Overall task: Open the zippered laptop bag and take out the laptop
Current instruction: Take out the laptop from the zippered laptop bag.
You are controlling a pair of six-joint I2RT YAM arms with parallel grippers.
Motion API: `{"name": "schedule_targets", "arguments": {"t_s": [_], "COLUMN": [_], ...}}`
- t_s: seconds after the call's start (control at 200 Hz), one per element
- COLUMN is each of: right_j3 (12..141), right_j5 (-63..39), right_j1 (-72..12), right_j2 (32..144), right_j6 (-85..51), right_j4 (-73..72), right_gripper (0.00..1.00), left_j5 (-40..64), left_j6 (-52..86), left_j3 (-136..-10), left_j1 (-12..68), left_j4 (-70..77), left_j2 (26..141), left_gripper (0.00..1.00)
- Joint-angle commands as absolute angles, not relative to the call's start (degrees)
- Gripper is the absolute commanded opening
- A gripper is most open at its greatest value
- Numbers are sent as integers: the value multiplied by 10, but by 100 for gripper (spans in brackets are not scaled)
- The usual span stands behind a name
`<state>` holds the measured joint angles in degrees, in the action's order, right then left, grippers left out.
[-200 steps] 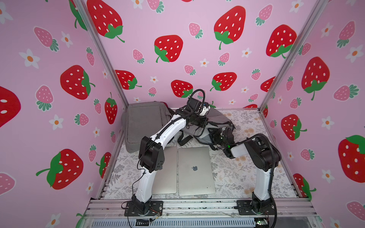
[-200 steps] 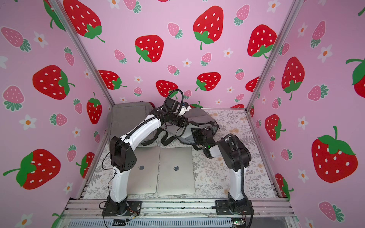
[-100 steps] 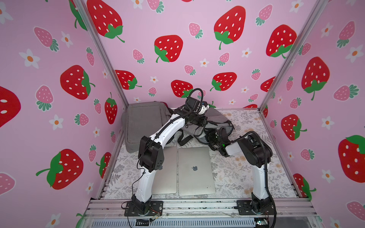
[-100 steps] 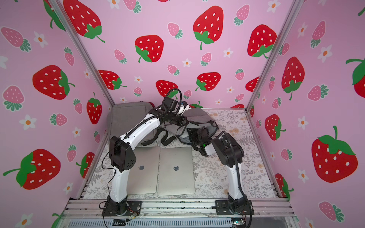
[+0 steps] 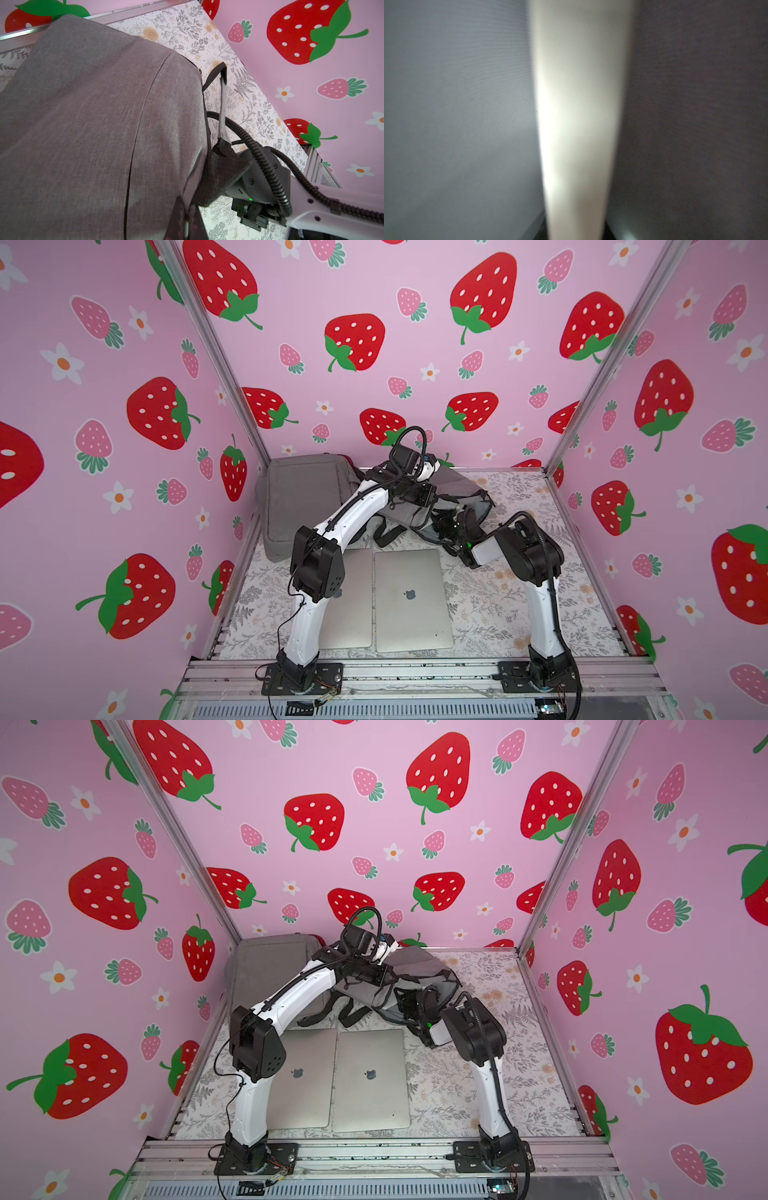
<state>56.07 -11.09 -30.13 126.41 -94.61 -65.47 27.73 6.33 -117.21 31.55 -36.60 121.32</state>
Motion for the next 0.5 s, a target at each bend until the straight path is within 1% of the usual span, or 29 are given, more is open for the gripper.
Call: {"name": "schedule_targets", "arguments": {"t_s": [0.0,0.125,0.225,0.495], "right_j3": [539,518,499,384], "right_j5": [-130,-130,-128,-109], "right_j1": [-297,-297,-299,-313], "right_j2": [1207,1154,1100,968], "right_j6": [-907,-876,-849,-831], "right_j4": [-665,-649,-606,-543], "right_gripper": [0,0,0,0], "left_j5": [300,280,267,257], "left_j6": [50,24,13,25], "left_j3": [-1166,-1147,-1131,-1141], "left_j1": [317,320,320,318], "left_j4": [-343,-344,-338,-333], "left_j2": [1185,1186,1187,1209], "left_gripper": [0,0,0,0]}}
